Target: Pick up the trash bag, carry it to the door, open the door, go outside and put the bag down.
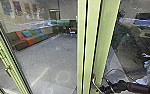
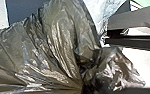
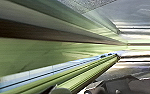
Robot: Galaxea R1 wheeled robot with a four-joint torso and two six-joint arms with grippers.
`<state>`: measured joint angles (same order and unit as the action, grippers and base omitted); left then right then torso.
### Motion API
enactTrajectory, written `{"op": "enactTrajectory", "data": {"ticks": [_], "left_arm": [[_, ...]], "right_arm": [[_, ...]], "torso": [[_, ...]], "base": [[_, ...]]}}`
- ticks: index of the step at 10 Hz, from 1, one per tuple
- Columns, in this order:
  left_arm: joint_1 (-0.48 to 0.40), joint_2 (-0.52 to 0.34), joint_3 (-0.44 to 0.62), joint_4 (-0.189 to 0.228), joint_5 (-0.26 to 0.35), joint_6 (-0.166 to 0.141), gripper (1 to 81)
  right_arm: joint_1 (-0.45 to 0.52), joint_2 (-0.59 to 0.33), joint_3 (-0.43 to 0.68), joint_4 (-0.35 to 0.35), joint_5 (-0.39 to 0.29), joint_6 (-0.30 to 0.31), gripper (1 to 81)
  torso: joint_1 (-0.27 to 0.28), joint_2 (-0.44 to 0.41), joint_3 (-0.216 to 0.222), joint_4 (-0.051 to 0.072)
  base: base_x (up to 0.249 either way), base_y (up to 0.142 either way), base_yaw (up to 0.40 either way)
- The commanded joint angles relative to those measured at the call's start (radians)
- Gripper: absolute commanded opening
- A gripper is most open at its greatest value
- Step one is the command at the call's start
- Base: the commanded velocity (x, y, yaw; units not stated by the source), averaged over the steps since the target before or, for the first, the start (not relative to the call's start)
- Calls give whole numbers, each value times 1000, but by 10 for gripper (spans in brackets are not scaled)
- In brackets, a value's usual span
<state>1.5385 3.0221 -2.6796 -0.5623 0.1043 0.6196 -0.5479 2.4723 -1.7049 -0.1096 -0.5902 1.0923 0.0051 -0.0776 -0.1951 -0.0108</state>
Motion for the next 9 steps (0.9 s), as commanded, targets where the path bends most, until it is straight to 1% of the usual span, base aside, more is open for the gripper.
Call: {"op": "enactTrajectory", "data": {"ticks": [1,2,5,9], "left_arm": [[-24,5,7,-14,92,-4,10],[-24,5,7,-14,92,-4,10],[-24,6,6,-14,92,-5,10],[-24,8,7,-14,92,-4,10]], "right_arm": [[162,-71,-18,10,-118,57,811],[168,-88,-4,10,-118,57,811],[202,-157,39,8,-118,52,811],[275,-307,114,5,-128,47,811]], "torso": [[0,0,0,0],[1,0,0,0],[5,3,-3,0],[7,5,-4,1]], "base": [[142,0,0],[136,0,0],[0,0,0],[0,0,0]]}}
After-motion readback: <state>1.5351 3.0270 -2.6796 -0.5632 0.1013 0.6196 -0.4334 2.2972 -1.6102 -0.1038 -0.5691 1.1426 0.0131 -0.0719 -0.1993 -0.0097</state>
